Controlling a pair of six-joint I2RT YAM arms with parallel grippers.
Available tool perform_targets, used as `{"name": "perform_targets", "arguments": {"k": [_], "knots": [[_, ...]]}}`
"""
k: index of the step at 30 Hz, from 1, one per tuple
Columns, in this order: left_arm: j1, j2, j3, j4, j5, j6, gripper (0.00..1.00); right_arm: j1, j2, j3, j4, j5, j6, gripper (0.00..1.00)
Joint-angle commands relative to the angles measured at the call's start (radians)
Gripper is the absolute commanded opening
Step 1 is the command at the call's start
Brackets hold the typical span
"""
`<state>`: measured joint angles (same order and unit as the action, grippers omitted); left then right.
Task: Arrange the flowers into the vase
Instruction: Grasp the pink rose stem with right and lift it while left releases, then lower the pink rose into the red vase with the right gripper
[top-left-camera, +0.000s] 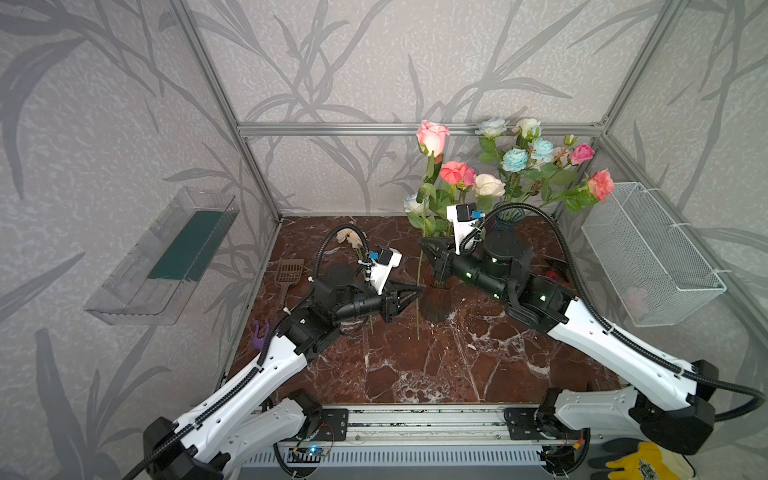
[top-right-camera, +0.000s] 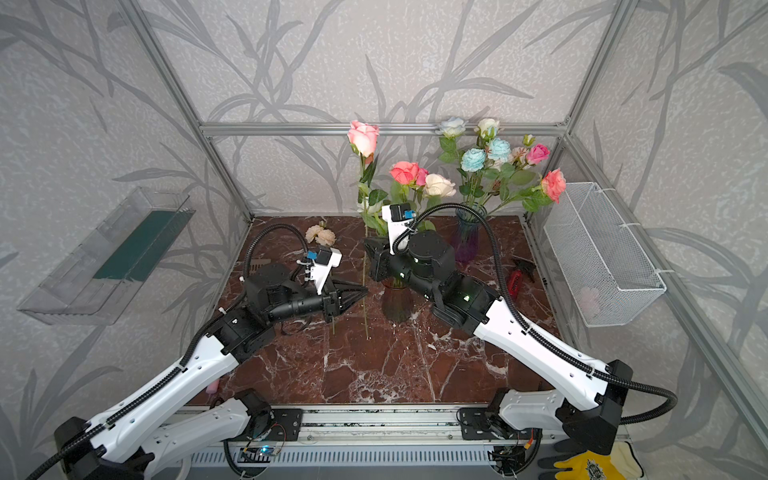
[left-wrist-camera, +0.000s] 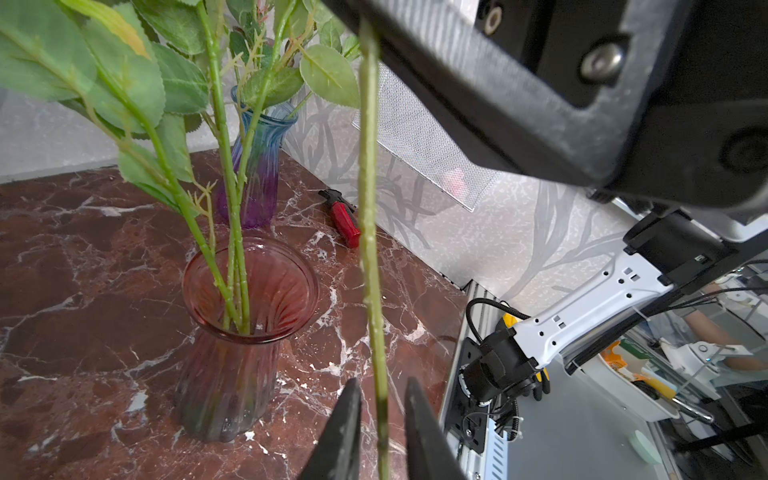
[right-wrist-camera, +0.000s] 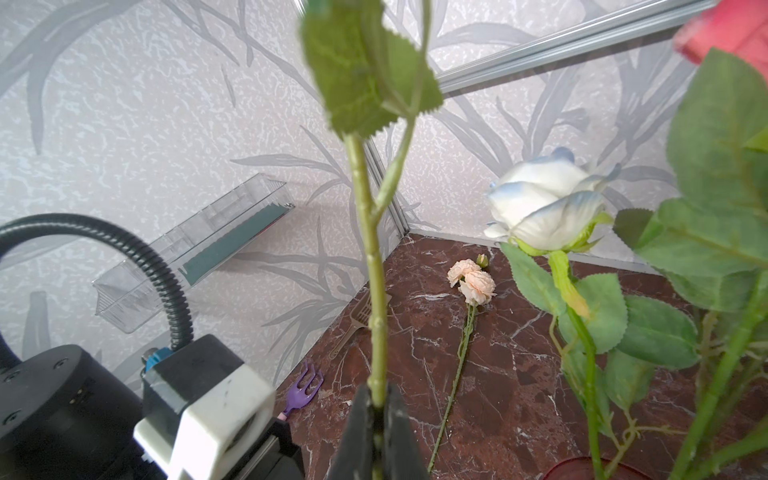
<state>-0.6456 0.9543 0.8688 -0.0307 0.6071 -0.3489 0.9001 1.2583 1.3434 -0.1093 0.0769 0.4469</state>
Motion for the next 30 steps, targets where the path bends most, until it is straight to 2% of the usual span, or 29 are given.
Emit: {"name": "perform_targets", "arguments": {"k": [1,2,6,13,16,23,30], "knots": [[-0.003,-0.014,0.033,0.007,-0.015,0.014,0.55,-0.003,-0.018,0.013,0.027,0.003,-0.021,0.03],[-0.002,-0.020,0.031,0.001,-0.027,0.021,0.58,-0.003,-0.024,0.016,0.025,0.010,-0.034,0.03],[-0.002,-0.059,0.019,-0.013,-0.124,0.048,0.59,-0.003,-0.061,0.037,0.007,0.068,-0.106,0.03],[0.007,-0.193,-0.073,0.038,-0.466,0.060,0.59,-0.003,-0.148,0.028,0.092,0.247,-0.268,0.03],[0.014,-0.224,-0.095,0.047,-0.545,0.060,0.59,-0.003,-0.166,-0.015,0.204,0.328,-0.342,0.02],[0.029,-0.200,-0.086,0.040,-0.537,0.062,0.59,-0.006,-0.113,-0.078,0.425,0.452,-0.467,0.02],[0.037,-0.193,-0.087,0.043,-0.527,0.060,0.59,-0.017,-0.028,-0.117,0.521,0.488,-0.462,0.01]]}}
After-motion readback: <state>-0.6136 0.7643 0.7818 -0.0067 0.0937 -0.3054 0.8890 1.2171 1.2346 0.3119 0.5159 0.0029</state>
